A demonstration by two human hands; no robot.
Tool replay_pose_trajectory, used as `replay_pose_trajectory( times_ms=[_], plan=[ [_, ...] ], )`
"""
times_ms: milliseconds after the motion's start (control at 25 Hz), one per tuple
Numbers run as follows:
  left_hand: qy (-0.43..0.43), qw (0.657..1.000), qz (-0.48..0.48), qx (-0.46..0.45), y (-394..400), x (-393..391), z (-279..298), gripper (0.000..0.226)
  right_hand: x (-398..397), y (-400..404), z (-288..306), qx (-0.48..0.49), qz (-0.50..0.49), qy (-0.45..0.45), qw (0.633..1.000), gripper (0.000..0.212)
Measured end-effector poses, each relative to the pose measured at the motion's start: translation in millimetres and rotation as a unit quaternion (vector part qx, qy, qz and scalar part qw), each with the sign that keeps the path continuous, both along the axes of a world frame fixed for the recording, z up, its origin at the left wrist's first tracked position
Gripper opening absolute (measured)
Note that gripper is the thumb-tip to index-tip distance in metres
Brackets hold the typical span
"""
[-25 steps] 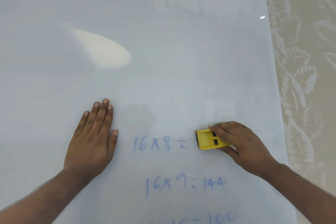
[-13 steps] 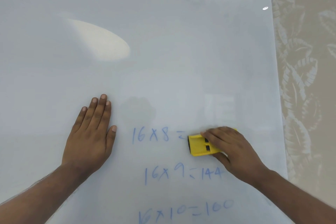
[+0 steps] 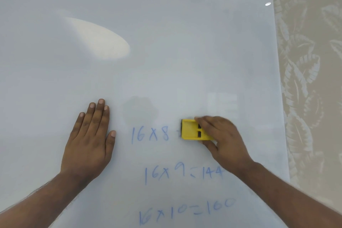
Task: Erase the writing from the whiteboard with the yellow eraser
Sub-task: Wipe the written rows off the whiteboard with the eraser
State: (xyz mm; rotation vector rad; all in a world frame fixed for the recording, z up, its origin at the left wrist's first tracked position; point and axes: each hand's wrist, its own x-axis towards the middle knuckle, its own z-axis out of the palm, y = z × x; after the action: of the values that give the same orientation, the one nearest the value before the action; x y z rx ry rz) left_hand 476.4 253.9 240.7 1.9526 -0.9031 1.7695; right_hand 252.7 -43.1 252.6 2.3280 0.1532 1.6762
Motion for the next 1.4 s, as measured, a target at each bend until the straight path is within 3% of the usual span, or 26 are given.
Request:
replay_pose_trajectory(
  times_ms=[240,560,800,1160,1400],
  plan=[
    [0.003,1.0,0.0,0.007,3.4,0.0,-8.3,0.065,-13.8,-10.0,-19.8,-0.123,-0.064,0.084,0.987,0.049],
    [0.005,1.0,0.0,0.009,2.9,-0.5,-14.1,0.065,12.8,20.6,10.7,-0.026,-0.023,0.009,0.999,0.051],
    [-0.004,1.0,0.001,0.029,9.8,4.3,-17.3,0.065,-1.8,4.8,-18.3,-0.112,-0.05,0.075,0.99,0.052],
    [-0.006,0.999,0.001,0.031,10.3,4.4,-18.7,0.065,21.5,33.4,19.7,-0.031,-0.03,0.0,0.999,0.055],
    [-0.002,1.0,-0.003,0.031,13.8,3.9,-21.7,0.064,19.2,41.4,-15.7,-0.105,-0.04,0.057,0.992,0.053]
  ],
)
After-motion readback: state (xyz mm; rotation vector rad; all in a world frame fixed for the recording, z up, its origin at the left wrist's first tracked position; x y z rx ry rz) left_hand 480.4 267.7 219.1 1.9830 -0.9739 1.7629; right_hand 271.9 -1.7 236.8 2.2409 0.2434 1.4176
